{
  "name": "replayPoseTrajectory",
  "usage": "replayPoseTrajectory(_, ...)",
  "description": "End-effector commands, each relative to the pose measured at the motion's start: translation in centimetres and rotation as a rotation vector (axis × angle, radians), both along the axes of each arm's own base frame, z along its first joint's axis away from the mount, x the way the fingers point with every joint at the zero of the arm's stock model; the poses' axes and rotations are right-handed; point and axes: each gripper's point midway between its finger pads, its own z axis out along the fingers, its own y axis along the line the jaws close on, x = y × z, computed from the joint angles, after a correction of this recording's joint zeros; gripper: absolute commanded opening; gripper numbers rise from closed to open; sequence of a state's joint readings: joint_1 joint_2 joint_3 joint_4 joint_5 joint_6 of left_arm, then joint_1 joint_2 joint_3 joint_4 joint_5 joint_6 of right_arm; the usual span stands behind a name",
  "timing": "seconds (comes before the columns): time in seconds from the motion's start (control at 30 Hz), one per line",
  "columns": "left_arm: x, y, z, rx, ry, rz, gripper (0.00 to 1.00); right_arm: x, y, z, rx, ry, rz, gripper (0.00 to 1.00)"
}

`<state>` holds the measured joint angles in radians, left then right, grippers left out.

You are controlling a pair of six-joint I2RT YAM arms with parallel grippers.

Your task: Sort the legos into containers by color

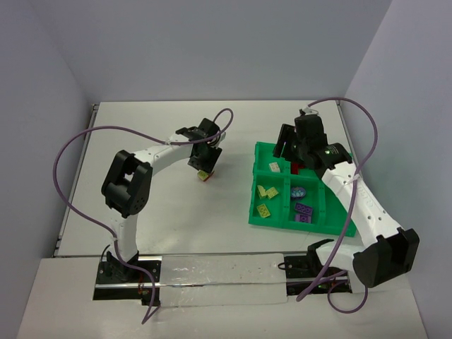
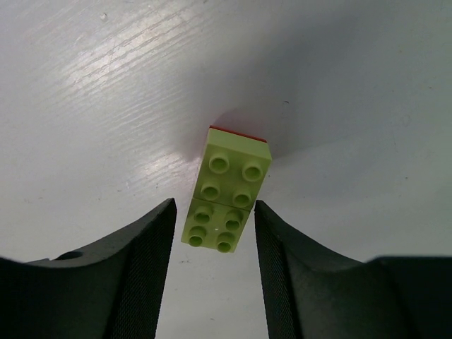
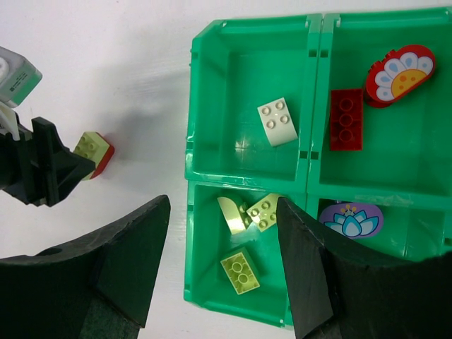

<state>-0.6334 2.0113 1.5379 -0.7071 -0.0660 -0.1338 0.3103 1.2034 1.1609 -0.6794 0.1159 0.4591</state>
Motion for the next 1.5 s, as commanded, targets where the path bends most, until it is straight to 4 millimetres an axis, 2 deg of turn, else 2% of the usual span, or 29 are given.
replayPoseTrajectory(0.0, 0.5, -1.2, 1.5, -0.05, -0.031, -0.019, 0.52, 0.3, -0.2, 2.6, 0.019, -0.099, -0.015, 0.69)
replayPoseTrajectory(0.13, 0.2, -1.7, 2.4, -0.087, -0.033, -0.033, 0.46, 0.1, -0.2, 2.5, 0.021, -0.097, -0.013, 0.69)
replayPoseTrajectory(0.2, 0.3, -1.8, 2.8, -0.101, -0.046, -0.032, 0.4, 0.1, -0.2, 2.5, 0.025, -0.102, -0.016, 0.69)
replayPoseTrajectory(0.23, 0.2, -2.0, 3.1, -0.123, -0.042, -0.035, 0.31, 0.0, -0.3, 2.6, 0.025, -0.105, -0.018, 0.69)
replayPoseTrajectory(0.27, 0.1, -2.0, 3.2, -0.131, -0.04, -0.036, 0.27, -0.1, -0.3, 2.6, 0.025, -0.107, -0.018, 0.69)
replayPoseTrajectory(0.3, 0.2, -2.1, 3.4, -0.141, -0.039, -0.032, 0.19, -0.1, -0.4, 2.6, 0.024, -0.108, -0.019, 0.69)
replayPoseTrajectory(0.33, 0.2, -2.2, 3.8, -0.157, -0.038, -0.026, 0.06, -0.2, -0.4, 2.7, 0.023, -0.111, -0.02, 0.69)
replayPoseTrajectory(0.37, 0.4, -2.2, 4.1, -0.173, -0.037, -0.014, 0.0, -0.2, -0.4, 2.7, 0.022, -0.112, -0.015, 0.69)
replayPoseTrajectory(0.5, 0.0, -2.3, 6.2, -0.261, -0.03, 0.001, 0.0, -0.4, -0.1, 2.5, 0.024, -0.108, 0.011, 0.69)
replayPoseTrajectory(0.7, 0.4, -0.3, 10.9, -0.452, -0.054, 0.09, 0.0, -0.4, 0.6, 2.1, 0.046, -0.106, 0.041, 0.69)
replayPoseTrajectory(0.77, 0.3, -0.2, 12.4, -0.551, -0.04, 0.118, 0.0, -0.5, 1.6, 2.3, 0.068, -0.108, 0.097, 0.69)
replayPoseTrajectory(0.8, 0.2, -0.1, 14.0, -0.644, -0.038, 0.125, 0.0, -0.7, 2.7, 2.9, 0.099, -0.123, 0.161, 0.69)
replayPoseTrajectory(0.87, 0.0, -0.1, 15.9, -0.756, -0.035, 0.117, 0.0, -1.1, 4.2, 3.8, 0.146, -0.156, 0.254, 0.69)
replayPoseTrajectory(0.97, -1.1, -0.5, 20.3, -0.976, -0.034, 0.039, 0.0, -2.6, 8.3, 5.6, 0.28, -0.216, 0.498, 0.68)
replayPoseTrajectory(1.03, -1.8, -1.0, 22.0, -1.058, -0.009, 0.019, 0.0, -4.0, 10.7, 6.4, 0.379, -0.212, 0.637, 0.68)
replayPoseTrajectory(1.1, -2.4, -1.5, 23.8, -1.128, -0.021, -0.032, 0.0, -4.2, 12.3, 6.9, 0.433, -0.222, 0.713, 0.68)
replayPoseTrajectory(1.27, -3.8, -2.2, 26.0, -1.242, 0.01, -0.091, 0.0, -4.5, 15.1, 8.3, 0.559, -0.256, 0.842, 0.68)
replayPoseTrajectory(1.47, -4.1, -2.3, 25.6, -1.247, 0.032, -0.096, 0.0, -1.7, 16.5, 8.1, 0.633, -0.231, 0.798, 0.71)
